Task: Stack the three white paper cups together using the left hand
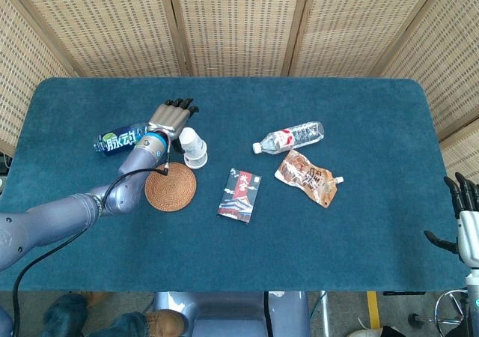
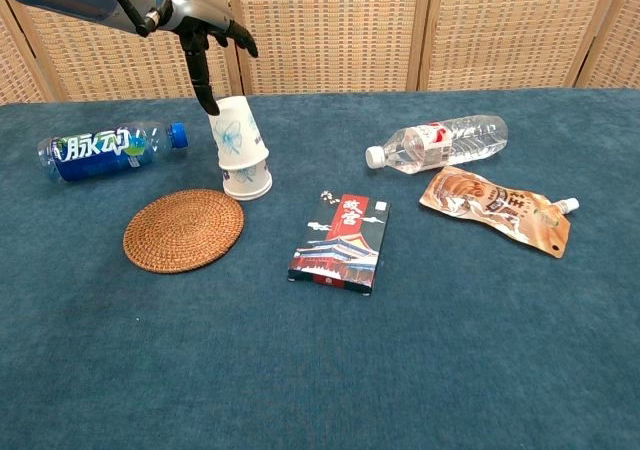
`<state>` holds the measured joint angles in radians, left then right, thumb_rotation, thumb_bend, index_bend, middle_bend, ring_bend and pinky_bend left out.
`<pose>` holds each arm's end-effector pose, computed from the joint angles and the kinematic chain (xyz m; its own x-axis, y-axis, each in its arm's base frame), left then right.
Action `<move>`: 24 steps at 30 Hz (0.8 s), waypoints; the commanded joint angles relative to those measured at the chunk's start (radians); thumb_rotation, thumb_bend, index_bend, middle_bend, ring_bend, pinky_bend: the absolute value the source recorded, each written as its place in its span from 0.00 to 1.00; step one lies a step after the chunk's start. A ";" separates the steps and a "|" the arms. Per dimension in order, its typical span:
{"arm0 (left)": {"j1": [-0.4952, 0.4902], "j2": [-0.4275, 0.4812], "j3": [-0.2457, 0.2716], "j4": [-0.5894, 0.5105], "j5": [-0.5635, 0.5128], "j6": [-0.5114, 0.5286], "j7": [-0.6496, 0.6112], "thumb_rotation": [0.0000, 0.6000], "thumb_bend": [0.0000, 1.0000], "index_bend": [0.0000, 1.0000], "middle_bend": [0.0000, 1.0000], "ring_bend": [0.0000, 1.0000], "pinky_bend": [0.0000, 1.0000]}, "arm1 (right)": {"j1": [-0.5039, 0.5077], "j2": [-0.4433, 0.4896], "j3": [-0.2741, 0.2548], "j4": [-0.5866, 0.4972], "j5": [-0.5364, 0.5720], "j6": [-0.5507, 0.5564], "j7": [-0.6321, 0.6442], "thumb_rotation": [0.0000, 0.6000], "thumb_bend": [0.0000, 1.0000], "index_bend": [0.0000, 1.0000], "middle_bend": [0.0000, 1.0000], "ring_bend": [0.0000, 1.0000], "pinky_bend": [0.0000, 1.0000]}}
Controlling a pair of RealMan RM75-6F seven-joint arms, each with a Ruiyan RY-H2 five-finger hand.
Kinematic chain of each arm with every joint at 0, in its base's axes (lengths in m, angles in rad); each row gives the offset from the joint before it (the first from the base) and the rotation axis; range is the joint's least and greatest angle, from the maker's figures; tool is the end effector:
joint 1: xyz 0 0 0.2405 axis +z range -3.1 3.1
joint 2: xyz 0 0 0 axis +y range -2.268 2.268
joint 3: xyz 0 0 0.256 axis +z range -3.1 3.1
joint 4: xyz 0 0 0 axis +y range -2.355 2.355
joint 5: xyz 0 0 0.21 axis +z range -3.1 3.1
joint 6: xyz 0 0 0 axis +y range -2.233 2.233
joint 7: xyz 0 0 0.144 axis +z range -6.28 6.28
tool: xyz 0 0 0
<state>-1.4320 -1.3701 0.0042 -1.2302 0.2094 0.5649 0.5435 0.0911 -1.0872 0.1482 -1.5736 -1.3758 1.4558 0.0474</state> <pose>-0.0526 0.4837 0.0461 0.6139 0.3669 0.6989 0.7892 -0.2688 -0.5521 -0.3281 -0.2029 0.1921 0.3943 0.0806 0.9154 -0.9166 0.1064 0.3855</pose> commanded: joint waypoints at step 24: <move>0.609 0.249 0.049 -0.569 0.694 0.832 -0.349 1.00 0.00 0.00 0.00 0.00 0.00 | -0.006 0.001 -0.011 -0.001 -0.032 0.019 0.009 1.00 0.00 0.00 0.00 0.00 0.00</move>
<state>-0.9870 -1.1545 -0.0135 -1.6843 0.7478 1.2246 0.2670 0.0856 -1.0861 0.1373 -1.5743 -1.4069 1.4744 0.0563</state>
